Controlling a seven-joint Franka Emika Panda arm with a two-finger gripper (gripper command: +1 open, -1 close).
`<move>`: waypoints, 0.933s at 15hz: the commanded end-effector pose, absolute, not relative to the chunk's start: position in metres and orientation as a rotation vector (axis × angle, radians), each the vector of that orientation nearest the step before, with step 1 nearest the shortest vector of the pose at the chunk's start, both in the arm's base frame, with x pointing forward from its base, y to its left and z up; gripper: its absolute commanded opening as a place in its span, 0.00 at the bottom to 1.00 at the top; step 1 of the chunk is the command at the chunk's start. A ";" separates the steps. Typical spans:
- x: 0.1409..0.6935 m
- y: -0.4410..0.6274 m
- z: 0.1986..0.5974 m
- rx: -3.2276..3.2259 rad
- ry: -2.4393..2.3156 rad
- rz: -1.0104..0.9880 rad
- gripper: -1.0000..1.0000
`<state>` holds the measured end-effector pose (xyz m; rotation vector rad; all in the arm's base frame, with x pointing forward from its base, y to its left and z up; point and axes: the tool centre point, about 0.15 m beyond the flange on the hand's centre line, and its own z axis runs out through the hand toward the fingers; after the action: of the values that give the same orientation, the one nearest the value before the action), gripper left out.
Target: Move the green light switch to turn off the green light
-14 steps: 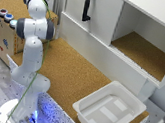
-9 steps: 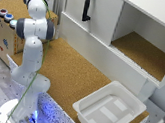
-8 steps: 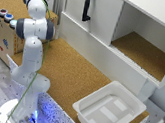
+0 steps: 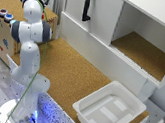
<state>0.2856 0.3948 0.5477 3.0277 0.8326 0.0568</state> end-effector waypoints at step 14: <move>0.099 0.391 0.531 2.964 1.371 0.124 0.00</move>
<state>0.1138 0.3904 0.5647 2.9423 1.2550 0.0503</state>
